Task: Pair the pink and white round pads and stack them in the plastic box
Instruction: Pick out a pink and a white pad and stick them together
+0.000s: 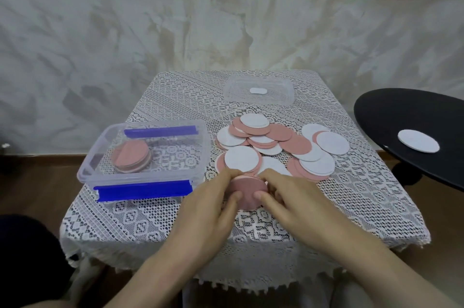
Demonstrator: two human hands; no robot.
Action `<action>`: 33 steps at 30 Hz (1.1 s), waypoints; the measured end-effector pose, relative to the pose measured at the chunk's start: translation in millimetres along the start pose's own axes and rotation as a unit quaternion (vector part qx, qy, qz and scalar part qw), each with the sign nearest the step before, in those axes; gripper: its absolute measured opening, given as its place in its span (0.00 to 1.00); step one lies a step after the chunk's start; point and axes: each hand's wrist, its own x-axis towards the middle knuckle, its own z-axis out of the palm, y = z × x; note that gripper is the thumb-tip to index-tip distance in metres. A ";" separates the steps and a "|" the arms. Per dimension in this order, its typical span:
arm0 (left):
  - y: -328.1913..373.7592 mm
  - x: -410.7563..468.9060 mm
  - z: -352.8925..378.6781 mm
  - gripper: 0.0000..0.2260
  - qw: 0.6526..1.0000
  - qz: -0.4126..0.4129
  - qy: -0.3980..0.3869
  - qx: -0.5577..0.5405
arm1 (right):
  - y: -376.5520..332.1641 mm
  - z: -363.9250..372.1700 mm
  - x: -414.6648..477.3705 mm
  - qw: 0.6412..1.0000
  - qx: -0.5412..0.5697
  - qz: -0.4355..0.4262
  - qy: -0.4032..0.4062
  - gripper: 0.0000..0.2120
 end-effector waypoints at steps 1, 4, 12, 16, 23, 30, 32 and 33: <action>0.2 -0.6 0.0 0.12 1.000 0.005 0.006 -0.009 | -0.6 0.2 -0.5 1.000 0.015 -0.008 0.010 0.05; -0.6 0.0 2.0 0.11 1.000 0.015 0.016 -0.023 | -0.6 2.4 -1.2 0.999 0.010 -0.027 0.020 0.04; -1.8 -1.8 1.3 0.11 1.000 0.025 0.006 -0.008 | -1.9 5.1 -2.9 0.999 -0.003 -0.035 0.031 0.04; -4.4 -2.1 -0.6 0.11 1.000 0.020 0.003 -0.016 | -3.3 7.7 -0.3 0.999 0.005 -0.037 0.021 0.08; -10.0 -4.8 -39.6 0.02 0.995 0.000 0.046 -0.083 | -28.2 2.8 21.5 0.985 0.156 -0.041 0.060 0.03; -22.8 -6.9 -67.6 0.04 0.987 -0.036 0.041 -0.148 | -54.1 2.7 52.4 0.983 0.175 -0.059 0.014 0.04; -26.1 -6.5 -66.1 0.05 0.984 -0.043 0.034 -0.167 | -53.5 3.6 58.2 0.982 0.183 -0.052 -0.001 0.03; -26.8 -6.6 -65.6 0.05 0.984 -0.044 0.029 -0.171 | -52.3 4.2 59.7 0.981 0.187 -0.050 -0.004 0.03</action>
